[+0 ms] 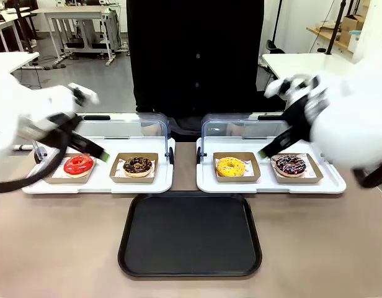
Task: Move the fourth donut from the left to the tray.
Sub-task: Pick up the Paper togo box containing the Donut indicated by the person and place it on the Handle tray.
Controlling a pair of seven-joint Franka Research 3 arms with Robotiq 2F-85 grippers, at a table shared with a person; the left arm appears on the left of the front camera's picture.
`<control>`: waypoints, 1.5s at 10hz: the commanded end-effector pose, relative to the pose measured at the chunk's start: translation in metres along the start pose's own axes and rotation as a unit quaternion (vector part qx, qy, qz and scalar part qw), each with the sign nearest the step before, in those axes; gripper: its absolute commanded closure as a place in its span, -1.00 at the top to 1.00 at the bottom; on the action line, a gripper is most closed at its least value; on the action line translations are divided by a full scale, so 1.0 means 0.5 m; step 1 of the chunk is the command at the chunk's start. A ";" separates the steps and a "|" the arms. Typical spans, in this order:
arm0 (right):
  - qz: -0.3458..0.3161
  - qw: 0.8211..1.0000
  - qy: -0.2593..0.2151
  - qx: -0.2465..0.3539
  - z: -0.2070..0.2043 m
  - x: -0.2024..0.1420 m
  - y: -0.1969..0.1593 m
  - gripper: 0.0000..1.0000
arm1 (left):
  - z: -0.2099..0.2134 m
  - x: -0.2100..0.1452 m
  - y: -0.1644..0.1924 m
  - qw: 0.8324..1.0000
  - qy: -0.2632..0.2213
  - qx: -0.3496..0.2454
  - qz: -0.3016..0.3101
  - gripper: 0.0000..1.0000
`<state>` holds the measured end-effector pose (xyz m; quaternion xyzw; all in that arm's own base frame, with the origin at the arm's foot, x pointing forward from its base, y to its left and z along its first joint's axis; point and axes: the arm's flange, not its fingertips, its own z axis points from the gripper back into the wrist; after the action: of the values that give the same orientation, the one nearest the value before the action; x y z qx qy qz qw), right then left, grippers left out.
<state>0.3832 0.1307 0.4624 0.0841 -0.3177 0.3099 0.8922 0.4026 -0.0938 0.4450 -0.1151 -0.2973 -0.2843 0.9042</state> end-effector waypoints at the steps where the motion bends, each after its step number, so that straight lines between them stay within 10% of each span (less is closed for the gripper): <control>1: -0.013 0.998 -0.036 0.048 0.126 -0.016 -0.117 1.00 | 0.128 -0.018 0.156 0.997 -0.018 -0.069 0.007 1.00; 7: -0.006 0.968 -0.151 0.199 0.275 -0.181 -0.431 1.00 | 0.306 -0.215 0.450 0.958 -0.152 -0.240 -0.036 1.00; 15: -0.015 0.949 -0.215 0.232 0.308 -0.264 -0.494 1.00 | 0.300 -0.244 0.436 0.946 -0.206 -0.248 -0.048 1.00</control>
<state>0.3768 -0.1872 0.5062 0.3702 -0.4119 0.3333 0.7630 0.3781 0.1886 0.4847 -0.3723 -0.3956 -0.3583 0.7593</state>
